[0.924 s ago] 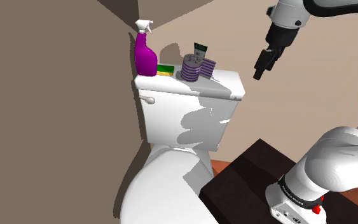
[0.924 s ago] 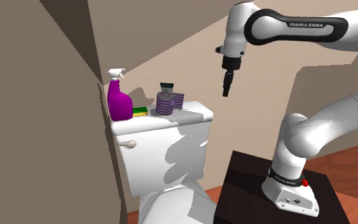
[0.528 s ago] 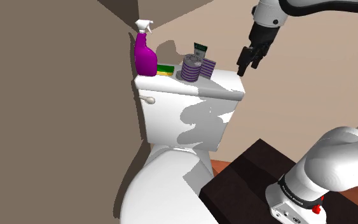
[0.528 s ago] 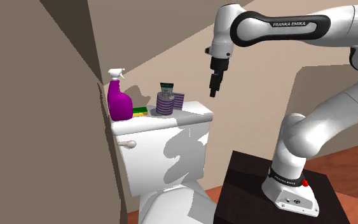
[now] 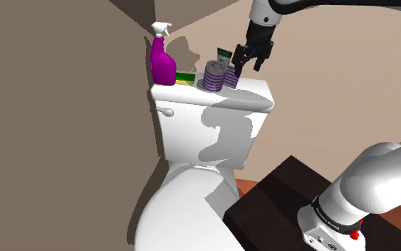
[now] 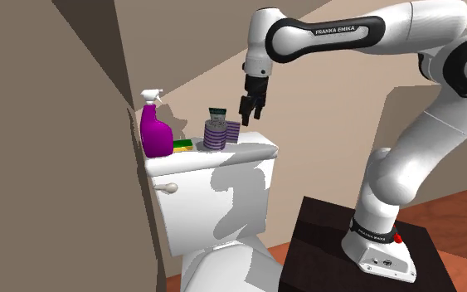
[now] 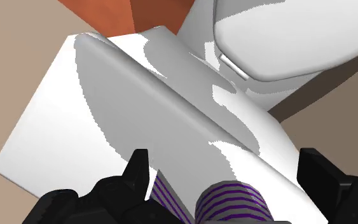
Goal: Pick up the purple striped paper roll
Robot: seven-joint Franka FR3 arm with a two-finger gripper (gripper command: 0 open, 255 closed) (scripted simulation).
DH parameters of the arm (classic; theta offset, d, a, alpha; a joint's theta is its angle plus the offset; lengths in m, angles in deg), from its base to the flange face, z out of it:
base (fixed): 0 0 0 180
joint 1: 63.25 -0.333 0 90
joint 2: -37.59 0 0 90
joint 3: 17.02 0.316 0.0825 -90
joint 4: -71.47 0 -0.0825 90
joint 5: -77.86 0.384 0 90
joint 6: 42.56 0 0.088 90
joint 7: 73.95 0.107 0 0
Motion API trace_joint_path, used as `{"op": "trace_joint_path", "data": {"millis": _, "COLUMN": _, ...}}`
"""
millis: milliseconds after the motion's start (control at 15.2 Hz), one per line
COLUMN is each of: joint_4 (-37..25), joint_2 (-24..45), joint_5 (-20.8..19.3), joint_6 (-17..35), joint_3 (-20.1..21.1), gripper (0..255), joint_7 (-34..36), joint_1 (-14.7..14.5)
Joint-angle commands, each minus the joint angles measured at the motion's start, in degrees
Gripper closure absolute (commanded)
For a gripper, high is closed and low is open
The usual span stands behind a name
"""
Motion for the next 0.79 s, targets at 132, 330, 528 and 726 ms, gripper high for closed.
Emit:
{"op": "trace_joint_path", "data": {"millis": 132, "joint_4": -7.8, "joint_2": 8.7, "joint_5": -0.3, "joint_6": 2.0, "joint_3": 1.6, "gripper": 0, "joint_7": 5.2, "joint_1": 0.8}}
{"op": "trace_joint_path", "data": {"millis": 330, "joint_4": -14.2, "joint_2": 15.1, "joint_5": -1.0, "joint_6": 2.7, "joint_3": 2.6, "gripper": 0, "joint_7": 9.0, "joint_1": 1.1}}
{"op": "trace_joint_path", "data": {"millis": 528, "joint_4": -16.8, "joint_2": 18.2, "joint_5": -1.5, "joint_6": 3.6, "joint_3": 3.0, "gripper": 0, "joint_7": 10.9, "joint_1": 1.1}}
{"op": "trace_joint_path", "data": {"millis": 726, "joint_4": -14.2, "joint_2": 17.9, "joint_5": -1.5, "joint_6": 5.9, "joint_3": 3.0, "gripper": 0, "joint_7": 10.9, "joint_1": 1.1}}
